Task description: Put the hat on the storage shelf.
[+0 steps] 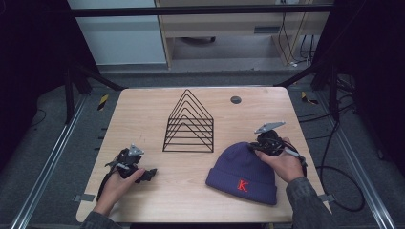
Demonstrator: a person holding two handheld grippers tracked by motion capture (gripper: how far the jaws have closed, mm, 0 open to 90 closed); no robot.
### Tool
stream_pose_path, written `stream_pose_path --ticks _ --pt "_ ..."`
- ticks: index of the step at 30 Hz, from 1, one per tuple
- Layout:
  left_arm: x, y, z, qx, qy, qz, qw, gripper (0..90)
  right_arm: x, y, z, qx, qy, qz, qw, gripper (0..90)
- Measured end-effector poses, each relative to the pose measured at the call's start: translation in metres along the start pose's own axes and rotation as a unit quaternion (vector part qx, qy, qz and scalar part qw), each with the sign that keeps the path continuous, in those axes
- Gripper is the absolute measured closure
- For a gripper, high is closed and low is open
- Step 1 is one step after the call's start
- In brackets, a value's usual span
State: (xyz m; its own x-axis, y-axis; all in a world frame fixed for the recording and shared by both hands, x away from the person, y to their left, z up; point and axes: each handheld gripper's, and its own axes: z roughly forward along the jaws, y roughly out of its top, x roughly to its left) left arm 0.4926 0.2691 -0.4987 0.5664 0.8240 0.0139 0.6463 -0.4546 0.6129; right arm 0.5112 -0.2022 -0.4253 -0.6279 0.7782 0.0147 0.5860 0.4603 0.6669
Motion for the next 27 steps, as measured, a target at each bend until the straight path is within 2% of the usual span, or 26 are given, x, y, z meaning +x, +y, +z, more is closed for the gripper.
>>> stream_pose_path --ticks 6,11,15,22,27 --pt "0.0 0.0 0.0 -0.003 0.001 -0.001 1.0 0.0 0.01 0.008 -0.04 -0.047 0.011 -0.023 0.9986 81.3" --pt "-0.001 0.0 0.0 -0.002 0.002 0.0 1.0 0.0 0.023 0.012 -0.062 -0.072 0.021 -0.035 0.9966 81.4" --pt "-0.001 0.0 0.0 -0.003 0.002 0.001 1.0 0.0 0.029 0.015 -0.074 -0.081 0.021 -0.049 0.9953 81.6" --pt "0.0 0.0 0.0 0.003 -0.002 0.007 1.0 0.0 0.033 0.023 -0.088 -0.101 0.027 -0.052 0.9932 81.8" --pt "0.0 0.001 -0.003 0.005 -0.017 0.002 0.9998 0.0 0.032 0.031 -0.096 -0.11 0.023 -0.057 0.992 81.8"
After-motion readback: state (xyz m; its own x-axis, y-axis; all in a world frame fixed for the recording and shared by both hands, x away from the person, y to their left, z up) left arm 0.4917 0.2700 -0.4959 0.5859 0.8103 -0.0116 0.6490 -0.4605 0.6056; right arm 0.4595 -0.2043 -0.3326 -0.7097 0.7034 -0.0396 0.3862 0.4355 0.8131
